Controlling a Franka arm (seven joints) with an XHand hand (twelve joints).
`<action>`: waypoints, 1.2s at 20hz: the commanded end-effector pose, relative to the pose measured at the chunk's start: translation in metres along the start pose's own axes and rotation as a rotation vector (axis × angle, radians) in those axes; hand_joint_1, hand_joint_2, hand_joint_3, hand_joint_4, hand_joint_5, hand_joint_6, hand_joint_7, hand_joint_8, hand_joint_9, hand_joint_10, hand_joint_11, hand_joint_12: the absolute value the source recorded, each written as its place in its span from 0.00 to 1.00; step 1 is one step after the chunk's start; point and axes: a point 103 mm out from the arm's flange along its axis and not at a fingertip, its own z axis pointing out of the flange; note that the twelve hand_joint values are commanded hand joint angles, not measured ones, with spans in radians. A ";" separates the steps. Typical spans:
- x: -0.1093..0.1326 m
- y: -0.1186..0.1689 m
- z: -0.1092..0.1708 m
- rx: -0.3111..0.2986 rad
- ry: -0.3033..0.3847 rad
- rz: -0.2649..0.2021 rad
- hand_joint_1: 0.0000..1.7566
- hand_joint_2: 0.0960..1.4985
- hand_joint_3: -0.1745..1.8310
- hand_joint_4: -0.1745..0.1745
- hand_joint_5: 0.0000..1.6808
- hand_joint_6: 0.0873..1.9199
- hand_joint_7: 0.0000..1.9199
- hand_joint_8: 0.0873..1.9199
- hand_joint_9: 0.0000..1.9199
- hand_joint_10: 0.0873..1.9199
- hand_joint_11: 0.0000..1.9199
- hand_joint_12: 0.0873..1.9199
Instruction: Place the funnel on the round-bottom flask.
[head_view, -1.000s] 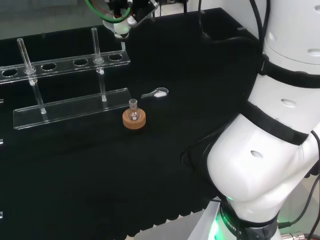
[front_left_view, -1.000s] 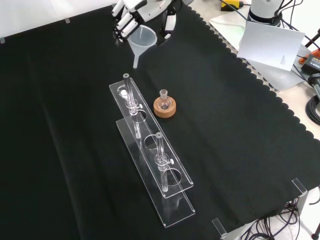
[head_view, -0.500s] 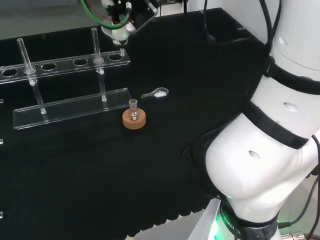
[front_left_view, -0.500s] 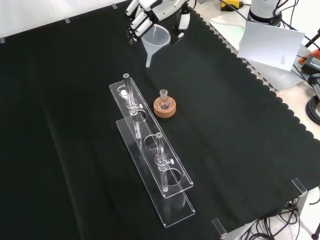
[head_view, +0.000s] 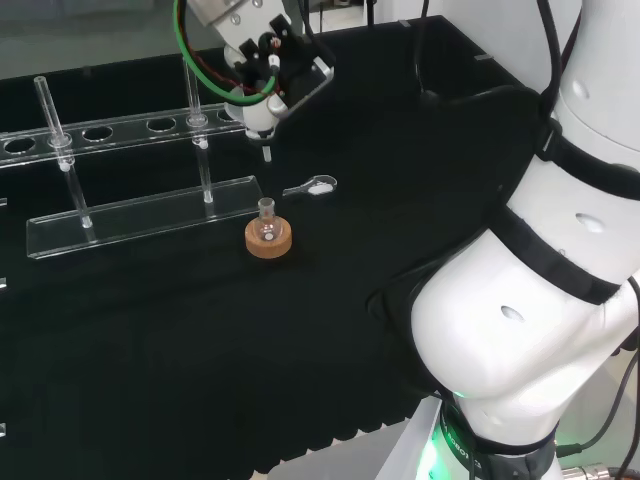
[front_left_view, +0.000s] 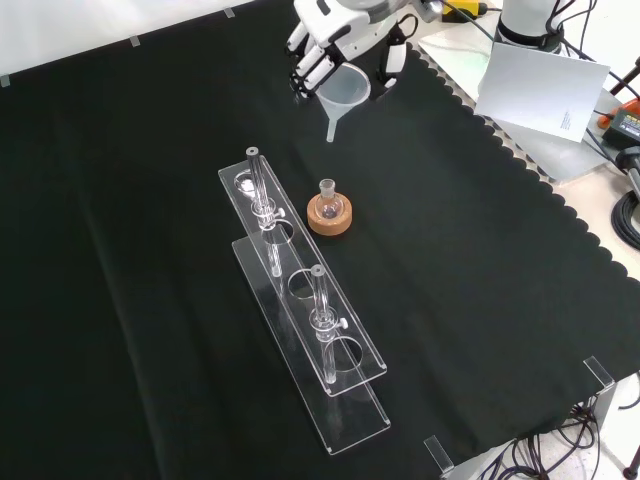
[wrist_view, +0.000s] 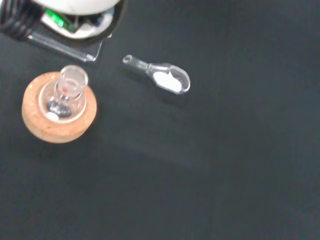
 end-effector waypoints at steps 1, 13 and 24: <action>0.005 0.009 0.018 0.024 0.033 -0.007 0.55 0.47 0.46 0.51 0.39 0.43 0.35 0.31 0.52 0.19 0.30 0.64; 0.024 0.032 0.037 0.061 0.037 -0.037 0.54 0.47 0.46 0.51 0.38 0.42 0.33 0.31 0.51 0.19 0.29 0.64; 0.028 0.050 0.047 0.076 0.042 -0.049 0.53 0.48 0.46 0.50 0.38 0.42 0.33 0.32 0.50 0.20 0.29 0.64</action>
